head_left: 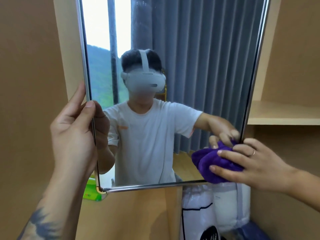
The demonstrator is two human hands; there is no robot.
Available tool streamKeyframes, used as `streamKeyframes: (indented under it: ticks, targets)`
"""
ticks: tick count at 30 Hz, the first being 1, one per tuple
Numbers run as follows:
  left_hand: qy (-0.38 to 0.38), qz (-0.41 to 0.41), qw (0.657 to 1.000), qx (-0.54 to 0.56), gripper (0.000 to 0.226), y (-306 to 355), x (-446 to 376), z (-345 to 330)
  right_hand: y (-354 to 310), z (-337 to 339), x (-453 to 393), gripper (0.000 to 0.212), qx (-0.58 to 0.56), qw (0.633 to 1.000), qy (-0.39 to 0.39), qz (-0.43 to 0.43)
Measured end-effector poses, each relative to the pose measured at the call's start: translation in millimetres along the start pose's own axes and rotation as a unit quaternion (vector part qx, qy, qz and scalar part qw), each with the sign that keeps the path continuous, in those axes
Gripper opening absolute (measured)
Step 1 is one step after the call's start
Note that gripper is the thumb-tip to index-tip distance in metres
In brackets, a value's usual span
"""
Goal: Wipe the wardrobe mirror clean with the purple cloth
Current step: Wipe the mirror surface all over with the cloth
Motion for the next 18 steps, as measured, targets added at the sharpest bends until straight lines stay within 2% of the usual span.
streamKeyframes:
  ticks: [2,4,6,8,11,14,16,18]
  targets:
    - [-0.030,0.002,1.000,0.006,0.048,1.5,-0.1,3.2,27.8,7.9,-19.7,0.045,-0.009,0.996,0.046,-0.076]
    - [-0.074,-0.009,0.997,-0.012,0.053,3.7,1.2,3.7,53.4,14.5,-39.4,0.053,-0.031,0.970,0.090,-0.225]
    - [-0.055,-0.010,0.998,-0.018,0.052,3.6,2.2,1.6,48.2,12.6,-46.6,0.059,-0.039,0.947,0.102,-0.302]
    - [-0.012,-0.008,1.000,-0.016,0.047,2.6,2.1,-3.2,18.5,4.1,-38.1,0.062,-0.061,0.957,0.092,-0.268]
    - [0.006,-0.011,1.000,-0.027,0.045,1.7,3.4,-6.8,-29.6,-8.5,-6.4,0.065,-0.040,0.992,0.029,-0.118]
    - [0.006,-0.014,1.000,-0.016,0.044,0.3,2.4,-3.1,-31.0,-7.4,1.8,0.059,-0.038,0.999,-0.008,-0.039]
    - [0.008,-0.019,1.000,-0.020,0.045,-1.2,1.7,-1.4,-9.5,-2.6,-10.9,0.054,-0.028,0.999,0.010,-0.034]
    - [0.005,-0.025,0.999,-0.025,0.045,-3.8,-0.2,-0.7,23.7,7.3,-31.3,0.053,-0.019,0.988,0.064,-0.142]
Point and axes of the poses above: each hand's wrist, its own x-axis away from the middle knuckle, its own z-axis out of the back of the hand, y = z × x, the point moved 1 cm from there along -x, towards the middle knuckle, and after that the axes turned 4 degrees about -z, right-handed, at the moved point
